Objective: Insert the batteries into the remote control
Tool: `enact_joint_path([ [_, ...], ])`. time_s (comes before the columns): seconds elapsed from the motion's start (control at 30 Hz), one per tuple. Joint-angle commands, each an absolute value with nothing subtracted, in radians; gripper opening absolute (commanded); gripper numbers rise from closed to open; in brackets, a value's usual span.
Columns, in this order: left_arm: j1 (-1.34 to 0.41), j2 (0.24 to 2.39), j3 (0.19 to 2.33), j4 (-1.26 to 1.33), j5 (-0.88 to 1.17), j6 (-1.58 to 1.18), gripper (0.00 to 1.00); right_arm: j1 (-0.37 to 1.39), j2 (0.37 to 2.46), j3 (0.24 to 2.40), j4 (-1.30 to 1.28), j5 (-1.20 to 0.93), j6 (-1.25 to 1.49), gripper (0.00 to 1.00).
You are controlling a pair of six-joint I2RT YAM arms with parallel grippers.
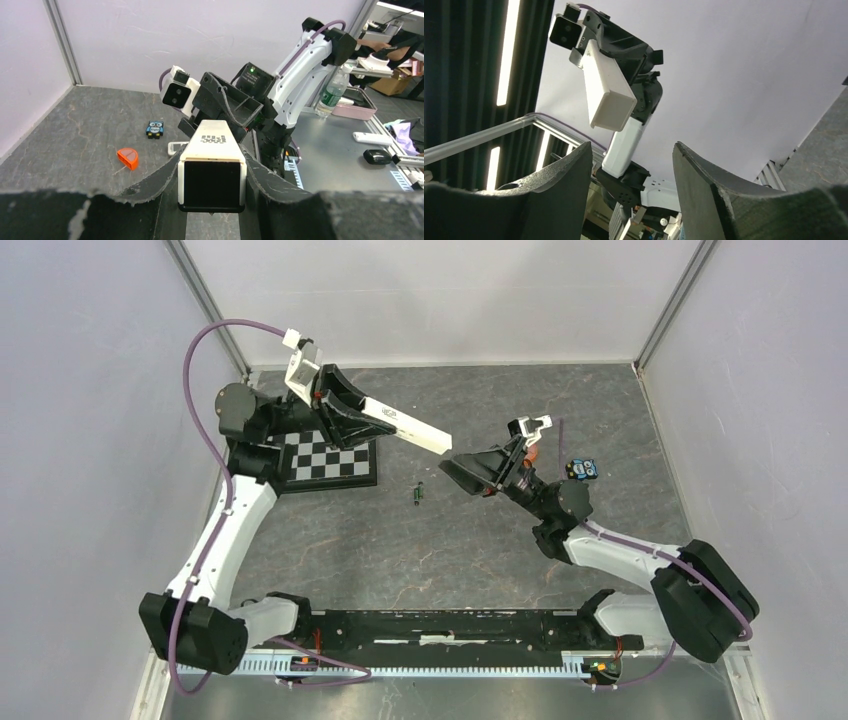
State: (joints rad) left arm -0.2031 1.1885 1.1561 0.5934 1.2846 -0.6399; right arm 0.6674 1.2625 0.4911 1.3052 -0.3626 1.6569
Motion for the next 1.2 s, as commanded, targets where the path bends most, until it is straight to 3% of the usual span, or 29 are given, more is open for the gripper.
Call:
enact_joint_path([
  [0.0, -0.201, 1.147, 1.203, 0.392, 1.264, -0.442, 0.02, 0.662, 1.226, 0.505, 1.242, -0.406, 1.610, 0.65],
  [0.27, -0.191, 1.145, 1.199, 0.263, 1.327, -0.329, 0.02, 0.655, 1.201, 0.525, 1.222, -0.408, 1.584, 0.72],
  [0.43, -0.190, 1.143, 1.192, 0.262, 1.361, -0.325, 0.02, 0.650, 1.205, 0.569, 1.129, -0.428, 1.547, 0.65],
  [0.73, -0.186, 1.132, 1.172, 0.264, 1.401, -0.319, 0.02, 0.650, 1.233, 0.655, 0.987, -0.446, 1.476, 0.44],
  [1.17, -0.155, 1.150, 1.159, 0.248, 1.402, -0.316, 0.02, 0.645, 1.198, 0.672, 0.889, -0.491, 1.475, 0.02],
])
